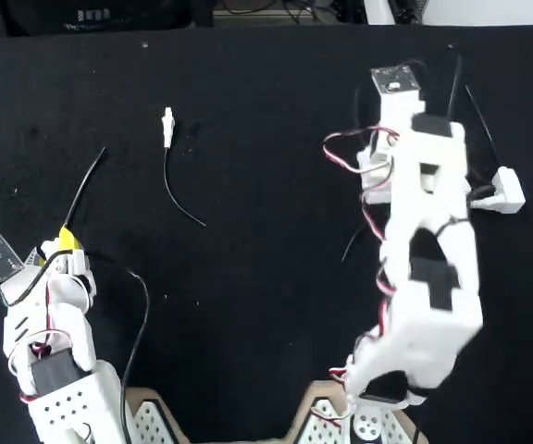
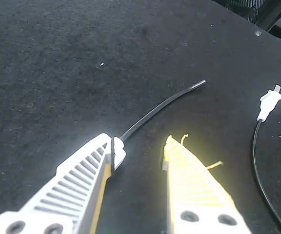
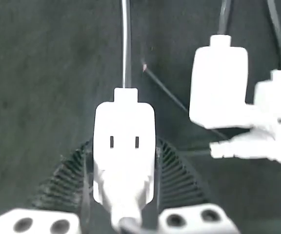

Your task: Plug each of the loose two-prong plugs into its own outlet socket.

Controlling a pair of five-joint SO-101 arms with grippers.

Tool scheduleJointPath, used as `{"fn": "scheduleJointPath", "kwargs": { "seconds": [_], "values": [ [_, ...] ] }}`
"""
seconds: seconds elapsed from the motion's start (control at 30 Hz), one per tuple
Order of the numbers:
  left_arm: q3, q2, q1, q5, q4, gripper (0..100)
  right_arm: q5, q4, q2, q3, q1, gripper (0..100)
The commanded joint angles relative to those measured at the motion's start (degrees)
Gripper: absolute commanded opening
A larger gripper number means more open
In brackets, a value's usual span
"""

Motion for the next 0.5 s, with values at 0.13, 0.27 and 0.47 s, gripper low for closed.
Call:
{"fn": "scheduleJointPath", "kwargs": {
  "seconds": [0.13, 0.27, 0.47],
  "values": [
    [-2.24, -0.44, 0.04, 0.62, -1.05, 18, -5.45, 4.13, 16.04, -22.02, -0.7, 1.1],
    [-2.24, -0.44, 0.04, 0.62, -1.05, 18, -6.24, 11.25, 23.34, -31.43, -1.05, 4.5],
    [-2.24, -0.44, 0.04, 0.62, -1.05, 18, -5.8, 23.03, 31.08, -49.27, -1.05, 23.1]
  ]
}}
